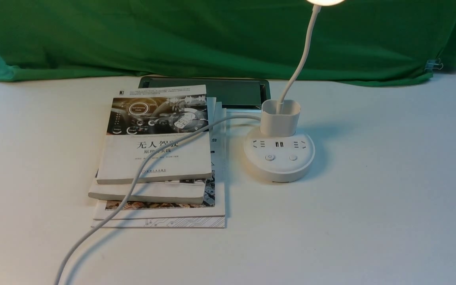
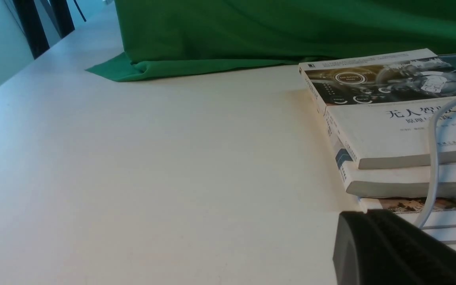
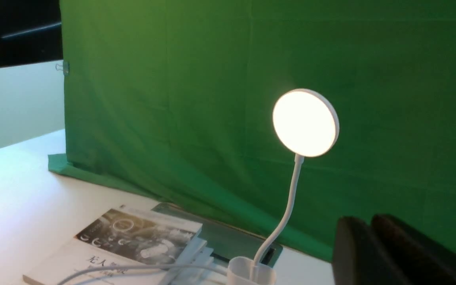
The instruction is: Turn on the desk lamp on the white desktop with your hand.
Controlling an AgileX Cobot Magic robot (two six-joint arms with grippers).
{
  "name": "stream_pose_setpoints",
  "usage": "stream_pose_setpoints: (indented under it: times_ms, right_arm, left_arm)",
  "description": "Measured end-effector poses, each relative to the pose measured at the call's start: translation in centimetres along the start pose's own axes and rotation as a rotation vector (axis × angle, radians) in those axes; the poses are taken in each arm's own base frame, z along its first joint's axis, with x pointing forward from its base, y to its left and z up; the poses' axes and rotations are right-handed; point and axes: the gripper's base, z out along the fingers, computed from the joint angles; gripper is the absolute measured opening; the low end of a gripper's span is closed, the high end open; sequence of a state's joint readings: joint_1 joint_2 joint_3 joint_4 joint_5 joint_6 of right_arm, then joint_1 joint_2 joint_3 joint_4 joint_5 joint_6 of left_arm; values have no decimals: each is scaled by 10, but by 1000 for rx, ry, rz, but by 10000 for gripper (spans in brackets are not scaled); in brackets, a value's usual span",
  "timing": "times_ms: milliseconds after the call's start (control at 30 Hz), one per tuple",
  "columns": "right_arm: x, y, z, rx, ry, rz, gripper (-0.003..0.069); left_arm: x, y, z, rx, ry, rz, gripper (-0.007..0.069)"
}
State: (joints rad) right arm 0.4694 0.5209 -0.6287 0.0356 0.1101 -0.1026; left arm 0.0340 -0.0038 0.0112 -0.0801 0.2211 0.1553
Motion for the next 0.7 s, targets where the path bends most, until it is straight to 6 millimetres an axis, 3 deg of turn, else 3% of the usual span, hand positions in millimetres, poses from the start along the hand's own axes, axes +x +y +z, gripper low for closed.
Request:
stream_pose_setpoints:
  times_ms: [133,233,367,467,500,600,700]
  right_arm:
    - [3,0,1,3,-21,0,36]
    - [25,-1,-3,25,9,-26,29]
    - [61,-10,-20,156,25,-45,29]
    - [99,-18,-37,305,68,-47,29]
    - [102,-19,-38,314,72,-47,30]
    - [144,-22,-56,464,105,28,30]
    - [160,-22,-63,523,111,55,30]
  left_arm:
    - [0,0,0,0,0,0,21]
    - [0,0,0,0,0,0,21]
    - [0,0,0,0,0,0,21]
    - [0,0,0,0,0,0,21]
    - [0,0,0,0,0,0,21]
    - [0,0,0,0,0,0,21]
    - [0,0,0,0,0,0,21]
